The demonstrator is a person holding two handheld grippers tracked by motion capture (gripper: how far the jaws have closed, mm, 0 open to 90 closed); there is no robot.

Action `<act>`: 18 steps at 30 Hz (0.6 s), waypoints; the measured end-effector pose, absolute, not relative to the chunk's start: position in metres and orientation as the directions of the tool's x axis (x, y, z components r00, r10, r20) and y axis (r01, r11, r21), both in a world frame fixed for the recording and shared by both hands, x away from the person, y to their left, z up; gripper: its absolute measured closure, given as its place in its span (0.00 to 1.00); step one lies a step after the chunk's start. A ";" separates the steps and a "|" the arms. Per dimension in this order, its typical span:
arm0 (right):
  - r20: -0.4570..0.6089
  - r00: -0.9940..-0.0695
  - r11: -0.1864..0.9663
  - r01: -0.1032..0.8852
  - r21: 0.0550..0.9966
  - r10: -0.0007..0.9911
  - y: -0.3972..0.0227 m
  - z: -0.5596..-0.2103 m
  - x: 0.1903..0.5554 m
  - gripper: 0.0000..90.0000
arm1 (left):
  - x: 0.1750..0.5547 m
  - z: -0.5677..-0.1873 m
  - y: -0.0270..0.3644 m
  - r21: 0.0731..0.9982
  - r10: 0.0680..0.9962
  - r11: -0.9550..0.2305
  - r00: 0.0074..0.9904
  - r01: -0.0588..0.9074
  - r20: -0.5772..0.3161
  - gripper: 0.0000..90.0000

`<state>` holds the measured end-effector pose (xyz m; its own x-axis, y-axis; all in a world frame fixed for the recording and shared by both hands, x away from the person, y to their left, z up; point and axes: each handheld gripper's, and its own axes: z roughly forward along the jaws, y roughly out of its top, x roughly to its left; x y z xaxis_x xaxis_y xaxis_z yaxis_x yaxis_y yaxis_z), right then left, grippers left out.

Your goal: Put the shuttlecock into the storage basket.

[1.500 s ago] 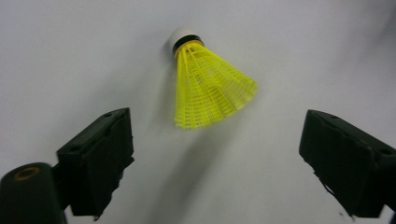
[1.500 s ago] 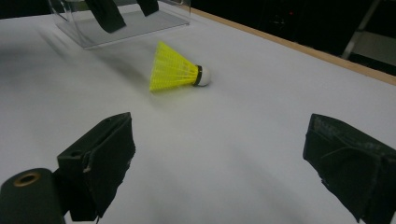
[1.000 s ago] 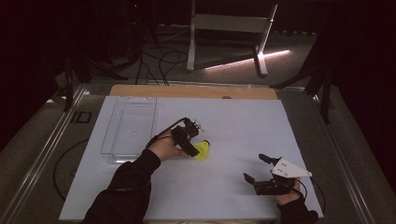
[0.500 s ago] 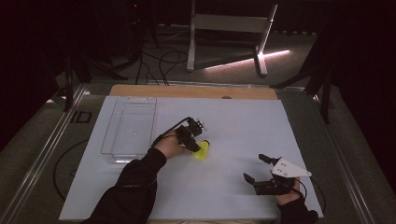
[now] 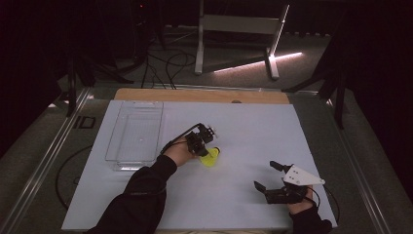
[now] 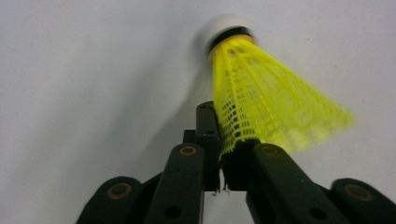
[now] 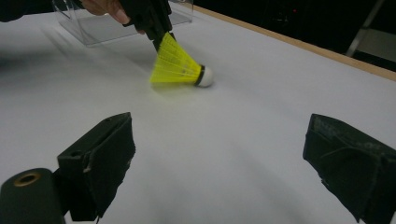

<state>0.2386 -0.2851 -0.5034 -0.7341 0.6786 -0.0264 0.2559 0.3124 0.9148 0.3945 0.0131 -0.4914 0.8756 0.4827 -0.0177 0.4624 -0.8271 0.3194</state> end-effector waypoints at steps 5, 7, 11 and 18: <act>-0.025 -0.734 0.311 0.256 0.915 0.679 -0.285 -0.503 0.238 0.10 | 0.392 -0.484 0.012 0.334 0.488 -0.822 0.873 0.462 -0.006 1.00; -0.025 -0.734 0.310 0.257 0.915 0.679 -0.285 -0.503 0.238 0.10 | 0.391 -0.479 0.014 0.344 0.488 -0.819 0.873 0.460 -0.007 1.00; -0.022 -0.732 0.308 0.259 0.915 0.681 -0.285 -0.503 0.238 0.10 | 0.386 -0.469 0.017 0.369 0.482 -0.812 0.876 0.452 -0.015 1.00; -0.026 -0.732 0.311 0.257 0.915 0.680 -0.285 -0.503 0.238 0.10 | 0.377 -0.454 0.023 0.384 0.436 -0.824 0.899 0.416 -0.039 1.00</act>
